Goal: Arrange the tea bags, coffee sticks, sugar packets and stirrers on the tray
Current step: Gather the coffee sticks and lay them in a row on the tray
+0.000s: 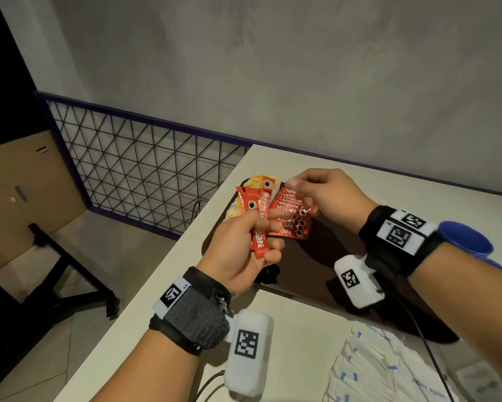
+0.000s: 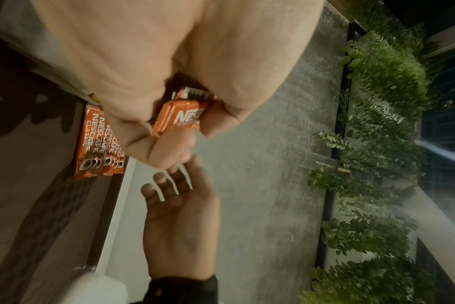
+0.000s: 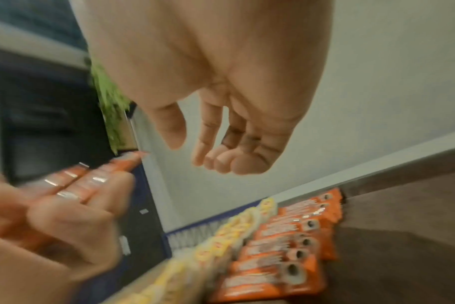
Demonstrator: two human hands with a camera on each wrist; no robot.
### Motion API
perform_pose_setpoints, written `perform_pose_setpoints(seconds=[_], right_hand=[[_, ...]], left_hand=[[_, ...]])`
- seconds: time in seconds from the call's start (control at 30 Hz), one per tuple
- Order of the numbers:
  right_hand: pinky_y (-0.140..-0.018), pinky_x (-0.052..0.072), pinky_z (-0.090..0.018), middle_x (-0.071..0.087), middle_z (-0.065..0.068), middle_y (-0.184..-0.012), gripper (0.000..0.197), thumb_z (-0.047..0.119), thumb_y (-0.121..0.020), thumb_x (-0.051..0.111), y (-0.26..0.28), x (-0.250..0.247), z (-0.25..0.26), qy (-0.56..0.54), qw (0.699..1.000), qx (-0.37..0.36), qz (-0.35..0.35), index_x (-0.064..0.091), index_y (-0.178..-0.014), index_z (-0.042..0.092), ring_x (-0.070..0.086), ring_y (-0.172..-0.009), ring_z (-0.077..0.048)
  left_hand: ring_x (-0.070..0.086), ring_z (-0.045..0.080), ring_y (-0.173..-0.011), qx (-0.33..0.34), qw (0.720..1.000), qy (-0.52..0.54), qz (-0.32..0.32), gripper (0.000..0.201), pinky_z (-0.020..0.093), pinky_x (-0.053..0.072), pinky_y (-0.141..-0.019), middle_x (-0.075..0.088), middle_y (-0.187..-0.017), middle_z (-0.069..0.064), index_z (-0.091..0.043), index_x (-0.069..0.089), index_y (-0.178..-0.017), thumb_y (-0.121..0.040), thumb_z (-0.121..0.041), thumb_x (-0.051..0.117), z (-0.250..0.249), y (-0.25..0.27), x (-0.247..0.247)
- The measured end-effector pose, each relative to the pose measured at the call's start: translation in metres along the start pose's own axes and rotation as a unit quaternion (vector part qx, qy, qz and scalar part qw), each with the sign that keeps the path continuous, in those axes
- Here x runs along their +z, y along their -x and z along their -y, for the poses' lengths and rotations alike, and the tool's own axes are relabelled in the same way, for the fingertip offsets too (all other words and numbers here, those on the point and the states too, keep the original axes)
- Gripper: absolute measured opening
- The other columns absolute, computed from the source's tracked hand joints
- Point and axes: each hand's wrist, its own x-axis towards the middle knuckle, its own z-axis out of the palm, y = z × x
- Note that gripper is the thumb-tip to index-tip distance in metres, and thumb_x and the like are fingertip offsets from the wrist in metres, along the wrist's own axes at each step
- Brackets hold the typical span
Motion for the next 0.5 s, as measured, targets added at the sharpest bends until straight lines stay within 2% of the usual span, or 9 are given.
perform_pose_setpoints(seconds=[0.03,0.1,0.17,0.23,0.33,0.5], right_hand=[[-0.061,0.050,-0.029,0.073,0.007,-0.079,0.022,0.037,-0.098,0.069,0.009,0.001,0.006,-0.057,0.998,-0.005,0.014,0.078,-0.104,0.019,0.064,-0.064,-0.004],[-0.056,0.050,-0.023,0.074,-0.003,-0.091,0.024,0.033,-0.100,0.066,0.026,0.002,0.018,-0.120,0.992,-0.021,0.042,0.076,-0.113,0.016,0.067,-0.068,-0.006],[-0.057,0.054,-0.022,0.076,-0.008,-0.100,0.020,0.023,-0.098,0.070,0.039,0.001,0.025,-0.118,0.991,-0.041,0.054,0.074,-0.114,0.014,0.073,-0.077,-0.010],[-0.061,0.055,-0.022,0.077,-0.008,-0.098,0.014,0.014,-0.093,0.075,0.046,-0.004,0.025,-0.088,0.993,-0.052,0.056,0.076,-0.107,0.012,0.073,-0.074,-0.012],[-0.063,0.055,-0.025,0.078,-0.005,-0.091,0.009,0.008,-0.090,0.077,0.053,-0.013,0.020,-0.071,0.996,-0.041,0.048,0.077,-0.099,0.008,0.071,-0.070,-0.012],[-0.060,0.054,-0.028,0.078,-0.006,-0.082,0.014,0.016,-0.085,0.083,0.061,-0.029,0.016,-0.045,0.999,0.000,0.019,0.079,-0.097,0.011,0.070,-0.066,-0.013]], left_hand=[[0.046,0.019,-0.061,-0.006,1.000,-0.017,0.017,0.037,0.022,0.034,-0.042,0.056,-0.080,0.010,0.009,0.063,-0.124,-0.096,0.000,0.040,0.000,0.002,0.000],[0.047,0.020,-0.062,-0.012,0.997,-0.052,0.062,0.032,0.022,0.035,-0.043,0.059,-0.083,0.012,0.008,0.061,-0.122,-0.098,0.002,0.041,0.001,0.005,0.001],[0.049,0.022,-0.062,-0.011,0.992,-0.080,0.099,0.022,0.022,0.039,-0.044,0.061,-0.086,0.015,0.005,0.060,-0.116,-0.098,0.003,0.048,0.002,0.007,0.000],[0.050,0.021,-0.062,-0.002,0.990,-0.091,0.112,0.015,0.021,0.040,-0.044,0.062,-0.085,0.016,0.003,0.061,-0.110,-0.098,0.002,0.051,0.003,0.007,0.000],[0.049,0.020,-0.060,0.012,0.994,-0.073,0.082,0.013,0.021,0.036,-0.042,0.062,-0.082,0.016,0.003,0.057,-0.107,-0.100,0.001,0.046,0.003,0.006,0.002],[0.045,0.016,-0.058,0.061,0.998,-0.017,-0.006,0.014,0.019,0.032,-0.041,0.057,-0.075,0.012,-0.001,0.057,-0.102,-0.101,0.000,0.043,0.001,-0.002,-0.001]])
